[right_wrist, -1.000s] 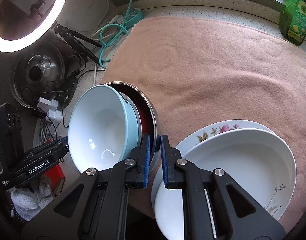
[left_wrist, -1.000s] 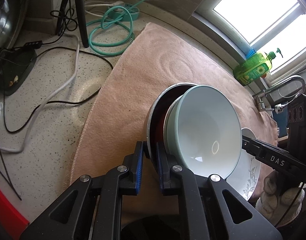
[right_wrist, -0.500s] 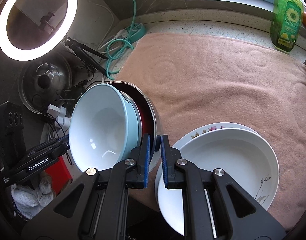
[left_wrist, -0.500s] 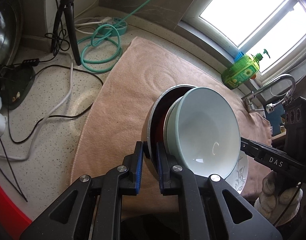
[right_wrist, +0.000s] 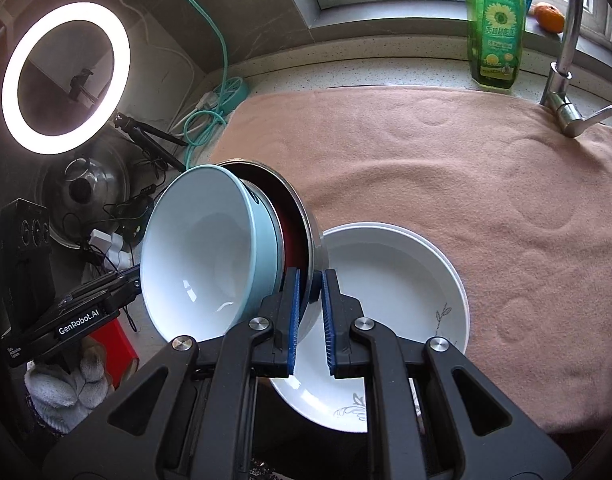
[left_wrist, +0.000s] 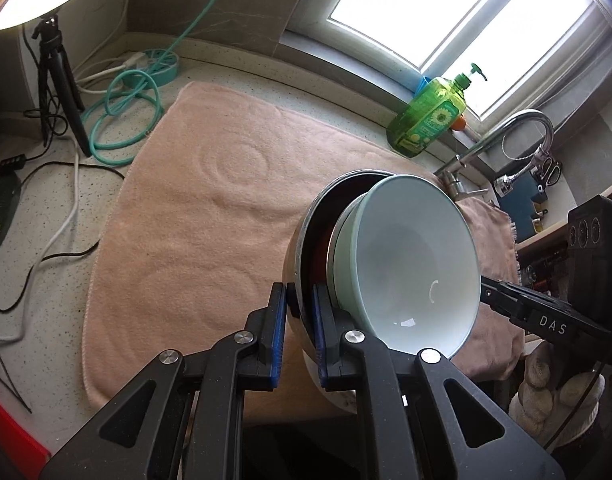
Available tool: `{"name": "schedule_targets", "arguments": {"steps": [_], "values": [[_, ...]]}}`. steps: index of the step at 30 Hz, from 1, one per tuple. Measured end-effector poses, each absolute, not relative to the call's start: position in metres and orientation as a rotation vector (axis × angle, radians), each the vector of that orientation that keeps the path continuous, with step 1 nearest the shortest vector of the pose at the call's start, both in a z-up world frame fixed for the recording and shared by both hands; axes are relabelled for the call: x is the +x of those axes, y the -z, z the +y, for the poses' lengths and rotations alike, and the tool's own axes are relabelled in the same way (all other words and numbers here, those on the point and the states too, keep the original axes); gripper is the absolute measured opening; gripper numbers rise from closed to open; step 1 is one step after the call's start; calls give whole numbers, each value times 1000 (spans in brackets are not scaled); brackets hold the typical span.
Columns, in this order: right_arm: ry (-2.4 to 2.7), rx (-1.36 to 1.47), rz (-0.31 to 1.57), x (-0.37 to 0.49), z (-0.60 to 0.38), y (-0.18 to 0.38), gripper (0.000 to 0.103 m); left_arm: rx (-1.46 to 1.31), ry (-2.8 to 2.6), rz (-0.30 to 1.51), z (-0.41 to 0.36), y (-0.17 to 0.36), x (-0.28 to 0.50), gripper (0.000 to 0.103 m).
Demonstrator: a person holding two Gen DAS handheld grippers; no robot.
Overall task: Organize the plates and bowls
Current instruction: 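Carry the nested bowl stack over the plate stack and lower it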
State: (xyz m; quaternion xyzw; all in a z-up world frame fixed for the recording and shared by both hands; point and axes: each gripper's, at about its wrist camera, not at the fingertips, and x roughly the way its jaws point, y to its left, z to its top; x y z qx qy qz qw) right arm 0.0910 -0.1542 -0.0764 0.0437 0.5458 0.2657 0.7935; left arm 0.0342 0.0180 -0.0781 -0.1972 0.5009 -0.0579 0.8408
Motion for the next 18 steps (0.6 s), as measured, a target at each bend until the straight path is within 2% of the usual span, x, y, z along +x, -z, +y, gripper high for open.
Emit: {"name": "schedule_targets", "arguments": {"steps": [18], "values": [[-462,154,1222,83,-224,99,11,-354,226,1140,-43,96,48,10]]}}
